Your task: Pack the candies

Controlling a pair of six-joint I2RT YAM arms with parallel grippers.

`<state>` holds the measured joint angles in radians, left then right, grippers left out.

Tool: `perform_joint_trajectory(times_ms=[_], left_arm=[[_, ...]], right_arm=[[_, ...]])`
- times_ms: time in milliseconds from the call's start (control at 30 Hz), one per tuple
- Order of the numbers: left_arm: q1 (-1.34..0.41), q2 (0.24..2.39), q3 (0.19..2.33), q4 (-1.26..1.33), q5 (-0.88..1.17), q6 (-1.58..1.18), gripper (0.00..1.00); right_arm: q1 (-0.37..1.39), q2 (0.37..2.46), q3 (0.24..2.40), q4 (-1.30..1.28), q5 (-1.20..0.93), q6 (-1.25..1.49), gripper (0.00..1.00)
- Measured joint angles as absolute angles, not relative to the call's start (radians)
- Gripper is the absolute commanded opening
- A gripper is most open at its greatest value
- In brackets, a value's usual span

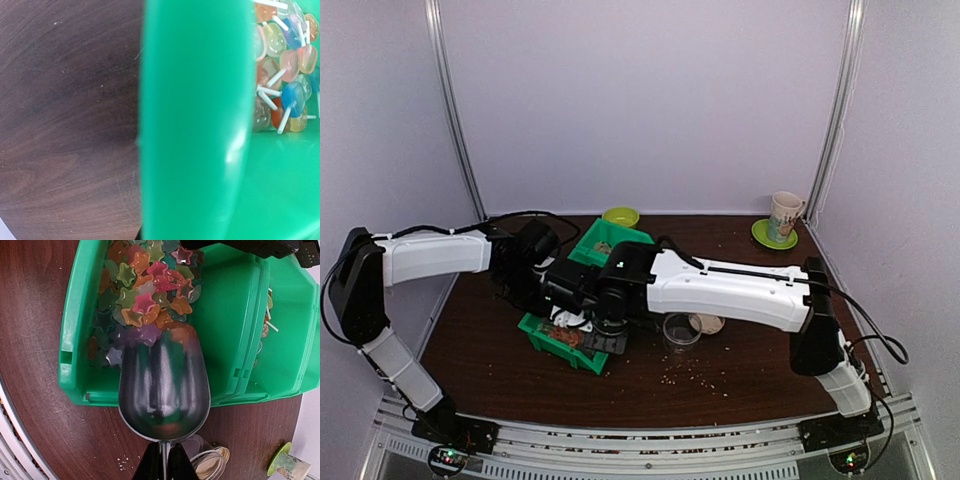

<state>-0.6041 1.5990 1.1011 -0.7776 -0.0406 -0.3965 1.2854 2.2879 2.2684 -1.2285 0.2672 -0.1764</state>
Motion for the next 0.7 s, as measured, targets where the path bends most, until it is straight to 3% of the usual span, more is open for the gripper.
perform_joint_trajectory(times_ms=[700], left_arm=[[-0.612, 1.531, 1.043, -0.762, -0.171, -0.365, 0.0]], right_arm=[[1.244, 2.323, 2.236, -1.035, 0.156, -0.06, 0.0]])
